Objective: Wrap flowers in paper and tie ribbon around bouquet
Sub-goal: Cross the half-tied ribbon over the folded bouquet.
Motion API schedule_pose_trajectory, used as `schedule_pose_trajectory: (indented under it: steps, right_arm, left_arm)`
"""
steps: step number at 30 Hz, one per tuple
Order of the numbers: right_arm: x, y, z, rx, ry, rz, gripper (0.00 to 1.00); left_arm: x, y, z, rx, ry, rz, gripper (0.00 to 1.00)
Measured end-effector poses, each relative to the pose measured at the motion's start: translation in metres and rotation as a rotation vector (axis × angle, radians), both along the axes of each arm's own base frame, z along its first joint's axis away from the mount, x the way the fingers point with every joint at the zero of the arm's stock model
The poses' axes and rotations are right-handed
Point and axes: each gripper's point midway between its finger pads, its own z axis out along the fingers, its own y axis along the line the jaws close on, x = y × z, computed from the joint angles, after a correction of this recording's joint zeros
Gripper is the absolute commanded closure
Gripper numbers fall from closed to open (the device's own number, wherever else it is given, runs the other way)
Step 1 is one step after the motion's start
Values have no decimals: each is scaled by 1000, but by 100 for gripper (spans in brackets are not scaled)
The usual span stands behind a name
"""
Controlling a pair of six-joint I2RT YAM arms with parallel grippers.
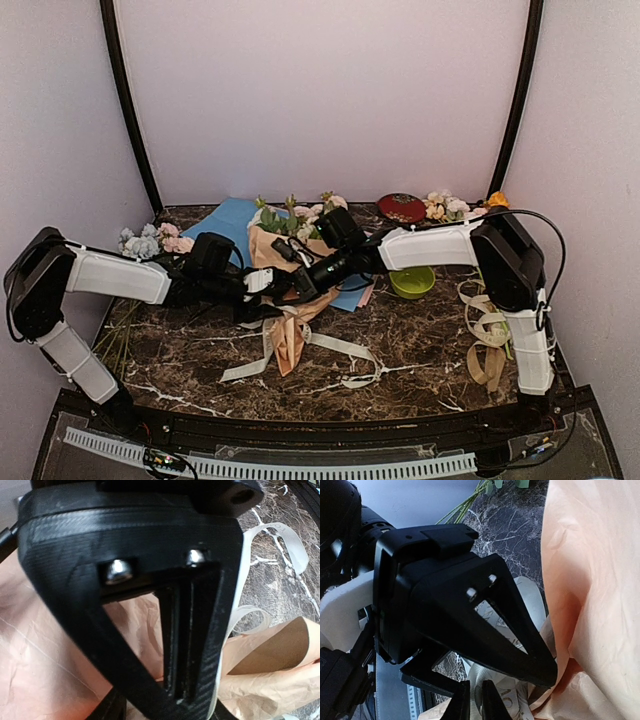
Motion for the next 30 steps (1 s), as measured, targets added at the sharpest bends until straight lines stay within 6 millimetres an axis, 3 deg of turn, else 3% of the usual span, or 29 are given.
schedule_pose_trajectory:
  steps: [5,10,19,21,30]
  right_arm:
    - [8,-4,2,-6,-10,-26,88]
    - [21,-14,-4,-47,-14,-71,88]
    - [26,-23,-14,-109,-14,-97,88]
    - [27,-23,-14,-110,-18,-98,88]
    - [26,-24,-15,-115,-20,-96,87]
  left_arm:
    - [-7,1,1,11,21,-23,40]
    - [-15,6,9,24,24,-41,41]
    - [-19,2,24,-1,55,-73,56]
    - [-18,1,27,-6,55,-72,66]
    - [-12,1,22,12,62,-46,74]
